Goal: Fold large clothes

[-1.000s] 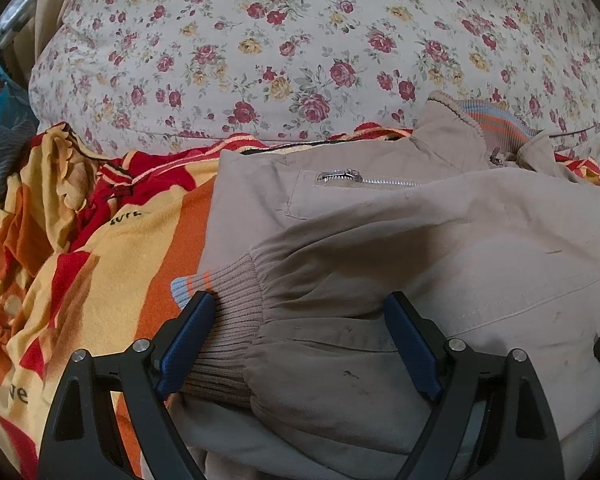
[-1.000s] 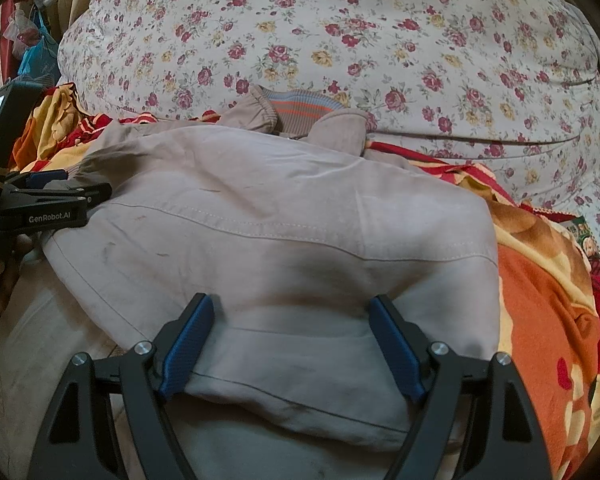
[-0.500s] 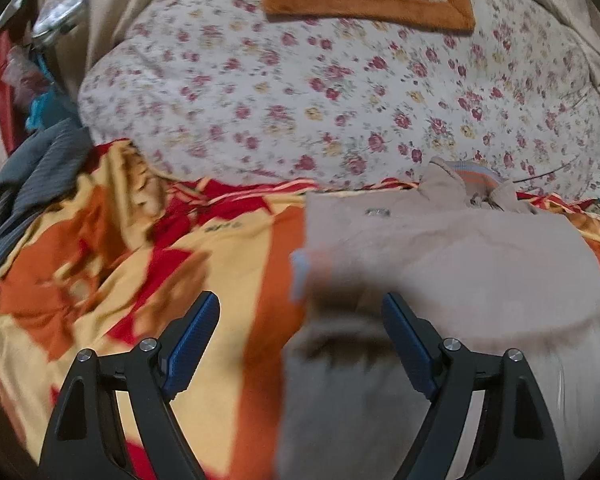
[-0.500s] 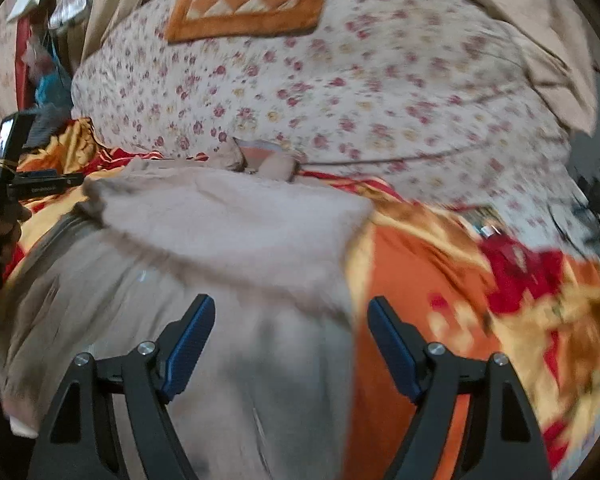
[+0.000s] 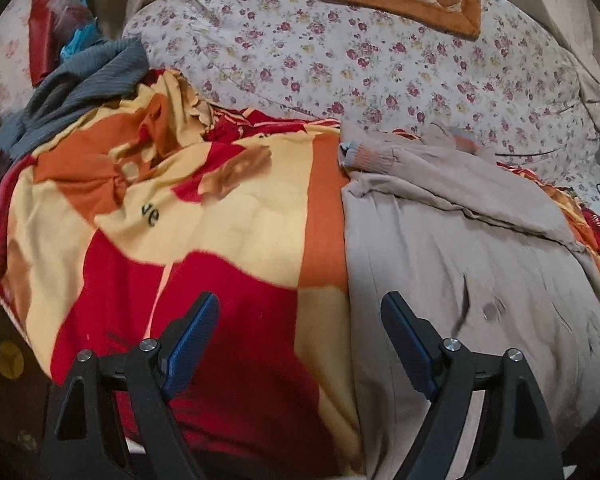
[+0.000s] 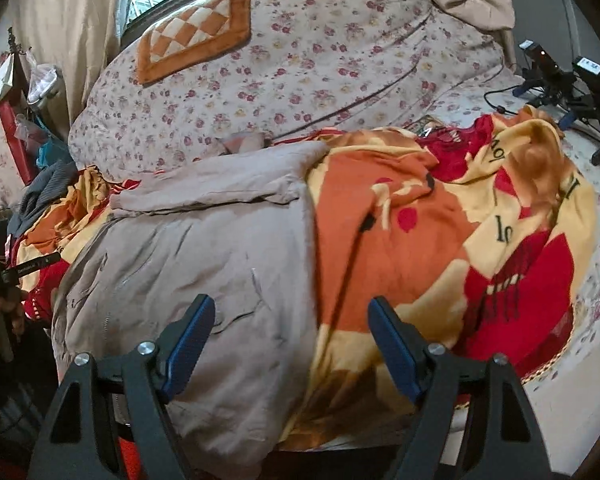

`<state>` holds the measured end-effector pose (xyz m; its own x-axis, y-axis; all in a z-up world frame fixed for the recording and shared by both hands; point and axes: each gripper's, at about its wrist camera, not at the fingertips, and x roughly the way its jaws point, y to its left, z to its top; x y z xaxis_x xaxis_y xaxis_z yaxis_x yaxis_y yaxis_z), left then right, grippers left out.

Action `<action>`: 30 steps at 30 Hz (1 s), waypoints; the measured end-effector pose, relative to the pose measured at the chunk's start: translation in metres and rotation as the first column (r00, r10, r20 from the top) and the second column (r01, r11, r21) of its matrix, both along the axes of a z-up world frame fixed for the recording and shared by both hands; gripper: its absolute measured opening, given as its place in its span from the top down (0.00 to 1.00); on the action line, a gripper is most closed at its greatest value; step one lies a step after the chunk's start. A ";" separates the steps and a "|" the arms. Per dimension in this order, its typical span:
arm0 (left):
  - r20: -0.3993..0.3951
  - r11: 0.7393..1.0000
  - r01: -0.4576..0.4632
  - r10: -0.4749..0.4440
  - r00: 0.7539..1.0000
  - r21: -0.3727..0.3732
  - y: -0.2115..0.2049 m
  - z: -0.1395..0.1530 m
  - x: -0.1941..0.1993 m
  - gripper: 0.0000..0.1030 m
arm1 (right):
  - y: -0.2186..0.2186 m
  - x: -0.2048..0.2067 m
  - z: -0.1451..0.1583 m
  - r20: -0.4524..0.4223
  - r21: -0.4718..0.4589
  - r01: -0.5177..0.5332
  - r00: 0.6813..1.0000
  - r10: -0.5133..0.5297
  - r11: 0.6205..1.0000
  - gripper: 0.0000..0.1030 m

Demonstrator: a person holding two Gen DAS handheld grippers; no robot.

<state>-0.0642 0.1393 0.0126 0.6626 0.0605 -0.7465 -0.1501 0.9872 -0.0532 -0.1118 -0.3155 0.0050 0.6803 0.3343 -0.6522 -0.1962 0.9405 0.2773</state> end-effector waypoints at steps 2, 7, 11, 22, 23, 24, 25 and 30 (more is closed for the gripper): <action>-0.008 1.000 0.002 -0.002 1.000 -0.005 -0.001 0.000 -0.006 0.30 | 0.002 0.002 0.000 -0.003 0.010 0.001 1.000 -0.001 1.000 0.20; -0.001 0.998 0.050 -0.050 0.999 -0.030 -0.006 0.001 -0.021 0.30 | -0.008 -0.004 -0.001 -0.025 0.052 0.047 0.999 -0.045 0.998 0.20; 0.031 0.990 0.137 -0.137 0.990 -0.026 -0.019 -0.011 -0.034 0.30 | -0.009 -0.023 -0.011 -0.036 0.053 0.002 0.999 0.000 0.999 0.20; -0.125 0.968 0.208 -0.226 0.966 -0.140 -0.047 -0.048 -0.076 0.30 | 0.037 -0.027 -0.082 -0.366 0.076 -0.157 0.914 0.173 0.985 0.20; -0.150 0.965 0.216 -0.239 0.959 -0.151 -0.051 -0.054 -0.080 0.32 | 0.046 -0.030 -0.084 -0.368 0.052 -0.194 0.908 0.199 0.980 0.20; -0.170 0.960 0.224 -0.252 0.953 -0.171 -0.054 -0.059 -0.084 0.32 | 0.059 -0.032 -0.086 -0.369 0.024 -0.249 0.898 0.240 0.968 0.20; -0.179 0.956 0.227 -0.260 0.949 -0.189 -0.056 -0.063 -0.085 0.32 | 0.065 -0.033 -0.088 -0.375 0.014 -0.276 0.890 0.261 0.961 0.20; -0.240 0.943 0.247 -0.300 0.923 -0.225 -0.070 -0.081 -0.081 0.68 | 0.077 -0.032 -0.098 -0.424 -0.038 -0.301 0.868 0.258 0.953 0.33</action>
<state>-0.1456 0.0693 -0.0680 0.4074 -0.2520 -0.8778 0.0898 0.9676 -0.2361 -0.1435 -0.2384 -0.0930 0.2331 0.3888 -0.8914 -0.3447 0.8901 0.2981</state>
